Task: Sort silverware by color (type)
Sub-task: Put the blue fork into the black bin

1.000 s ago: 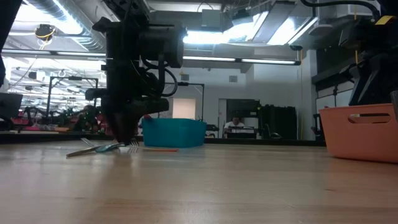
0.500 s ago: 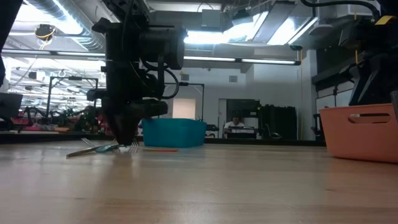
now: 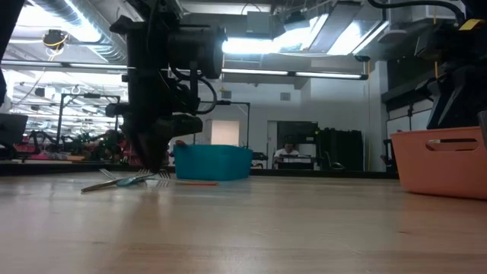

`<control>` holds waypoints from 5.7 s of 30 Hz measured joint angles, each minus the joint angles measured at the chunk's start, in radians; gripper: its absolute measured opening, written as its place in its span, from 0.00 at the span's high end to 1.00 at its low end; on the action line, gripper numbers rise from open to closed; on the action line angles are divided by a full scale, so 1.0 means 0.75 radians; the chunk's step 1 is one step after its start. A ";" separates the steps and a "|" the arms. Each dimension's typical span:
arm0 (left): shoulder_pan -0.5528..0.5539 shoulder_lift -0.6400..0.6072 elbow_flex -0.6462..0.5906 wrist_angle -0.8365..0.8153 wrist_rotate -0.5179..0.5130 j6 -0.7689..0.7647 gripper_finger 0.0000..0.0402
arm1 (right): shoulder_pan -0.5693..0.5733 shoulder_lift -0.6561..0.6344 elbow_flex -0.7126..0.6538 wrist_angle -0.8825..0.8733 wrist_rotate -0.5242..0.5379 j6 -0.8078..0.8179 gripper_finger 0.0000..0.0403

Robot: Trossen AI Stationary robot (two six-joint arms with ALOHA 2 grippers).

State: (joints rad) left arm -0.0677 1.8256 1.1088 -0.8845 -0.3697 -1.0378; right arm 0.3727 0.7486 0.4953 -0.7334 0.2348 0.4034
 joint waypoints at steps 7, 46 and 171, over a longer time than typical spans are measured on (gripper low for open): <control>0.000 0.006 0.001 0.004 -0.007 -0.010 0.79 | 0.000 0.001 0.000 0.000 0.000 0.000 0.76; 0.001 0.068 0.004 0.009 0.041 -0.051 0.93 | 0.000 0.001 0.000 0.000 -0.001 0.000 0.76; 0.041 -0.127 0.002 1.026 0.486 0.490 0.98 | 0.000 0.051 0.089 0.733 0.045 -0.353 0.76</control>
State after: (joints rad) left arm -0.0369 1.7306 1.1103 -0.1147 -0.0054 -0.6701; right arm 0.3729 0.7868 0.5621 -0.1836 0.2683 0.1390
